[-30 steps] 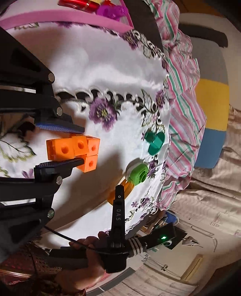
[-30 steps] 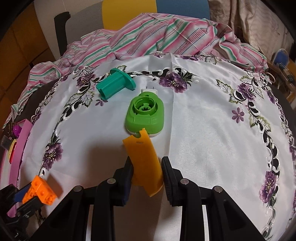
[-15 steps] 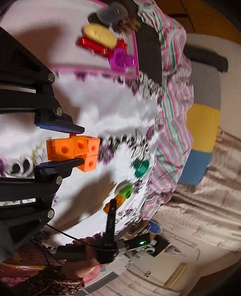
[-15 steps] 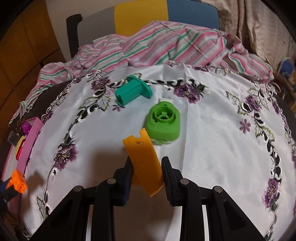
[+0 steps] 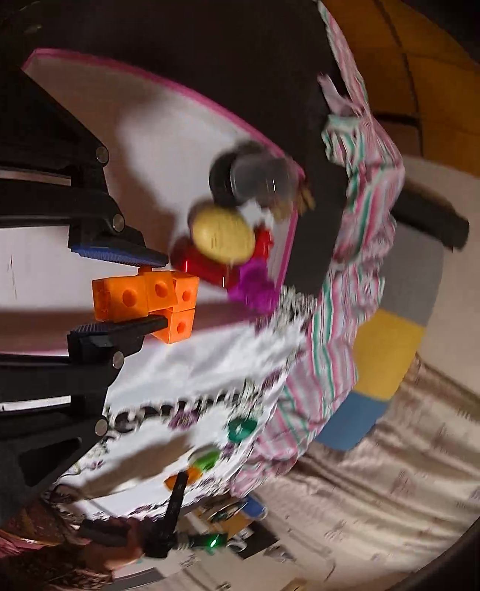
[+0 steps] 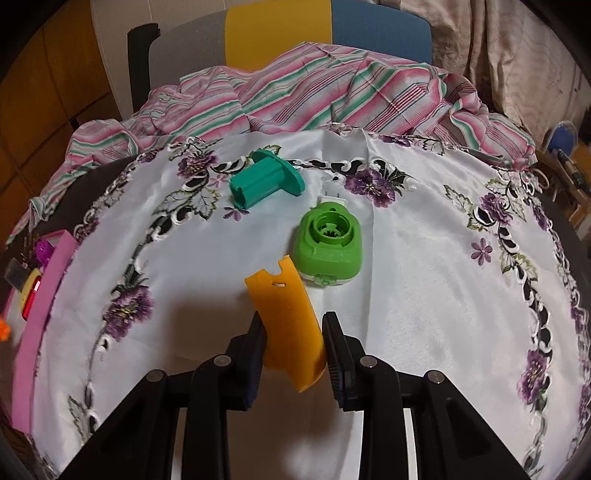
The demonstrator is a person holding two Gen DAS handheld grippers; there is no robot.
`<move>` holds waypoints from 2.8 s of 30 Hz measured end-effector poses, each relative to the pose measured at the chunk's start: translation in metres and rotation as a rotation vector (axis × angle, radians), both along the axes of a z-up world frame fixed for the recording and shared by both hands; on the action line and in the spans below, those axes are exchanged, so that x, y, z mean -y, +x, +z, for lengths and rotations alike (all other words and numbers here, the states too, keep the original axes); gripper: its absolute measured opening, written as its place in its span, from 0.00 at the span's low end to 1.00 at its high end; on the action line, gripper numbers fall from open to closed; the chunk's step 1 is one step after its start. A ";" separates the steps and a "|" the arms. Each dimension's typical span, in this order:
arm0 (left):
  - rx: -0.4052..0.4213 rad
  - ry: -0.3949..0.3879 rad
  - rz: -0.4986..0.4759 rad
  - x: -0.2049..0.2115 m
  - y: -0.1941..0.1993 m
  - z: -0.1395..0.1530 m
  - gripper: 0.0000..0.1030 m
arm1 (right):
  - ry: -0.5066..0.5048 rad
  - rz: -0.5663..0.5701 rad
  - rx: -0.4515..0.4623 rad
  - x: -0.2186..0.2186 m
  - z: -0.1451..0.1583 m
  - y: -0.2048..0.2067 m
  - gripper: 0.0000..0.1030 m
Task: Organize rigid objects
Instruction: 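Carry the orange cubes into the tray and open the left tool while the right tool holds the curved piece, then carry the orange curved piece into the tray and open the right tool, then move the right tool to the tablecloth and grasp the green plug-in device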
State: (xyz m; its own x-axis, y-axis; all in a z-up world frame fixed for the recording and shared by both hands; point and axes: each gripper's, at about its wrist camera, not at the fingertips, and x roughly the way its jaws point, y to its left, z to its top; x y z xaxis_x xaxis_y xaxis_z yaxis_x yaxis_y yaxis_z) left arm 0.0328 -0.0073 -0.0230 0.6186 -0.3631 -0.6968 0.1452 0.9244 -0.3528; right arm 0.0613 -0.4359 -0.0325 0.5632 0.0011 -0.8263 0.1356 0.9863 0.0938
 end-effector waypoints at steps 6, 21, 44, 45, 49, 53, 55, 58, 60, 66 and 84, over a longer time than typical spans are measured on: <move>-0.081 -0.011 0.082 -0.034 0.021 -0.016 0.25 | 0.064 0.115 0.040 -0.056 0.019 -0.004 0.30; -0.140 0.053 0.197 -0.078 0.059 -0.034 0.25 | 0.237 0.385 0.099 -0.219 0.051 -0.025 0.30; -0.107 0.012 0.115 -0.076 -0.012 -0.024 0.44 | 0.274 0.501 -0.037 -0.328 0.013 -0.016 0.30; -0.103 0.018 0.114 -0.076 -0.013 -0.023 0.44 | 0.270 0.501 -0.042 -0.331 0.012 -0.015 0.30; -0.088 0.035 0.118 -0.078 -0.020 -0.020 0.44 | 0.261 0.503 -0.062 -0.342 0.006 -0.010 0.30; -0.086 0.038 0.118 -0.081 -0.024 -0.019 0.44 | 0.232 0.503 -0.076 -0.356 0.001 -0.002 0.30; -0.085 0.038 0.118 -0.083 -0.026 -0.018 0.44 | 0.203 0.513 -0.073 -0.365 0.000 0.002 0.30; -0.086 0.036 0.122 -0.085 -0.029 -0.018 0.44 | 0.162 0.534 -0.067 -0.379 -0.004 0.008 0.30; -0.088 0.037 0.125 -0.086 -0.030 -0.018 0.44 | 0.136 0.536 -0.060 -0.386 -0.006 0.013 0.30; -0.089 0.029 0.131 -0.088 -0.033 -0.018 0.44 | 0.109 0.507 -0.049 -0.383 -0.007 0.019 0.33; -0.068 0.004 0.042 -0.061 -0.033 -0.012 0.44 | 0.018 0.427 0.061 -0.331 0.033 -0.013 0.40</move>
State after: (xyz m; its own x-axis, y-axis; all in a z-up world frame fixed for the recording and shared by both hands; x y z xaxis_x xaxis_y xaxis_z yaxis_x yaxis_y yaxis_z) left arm -0.0002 0.0539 -0.0347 0.5847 -0.3345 -0.7391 0.0820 0.9308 -0.3563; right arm 0.0488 -0.1044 0.0007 0.5565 0.2591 -0.7895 -0.2909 0.9508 0.1070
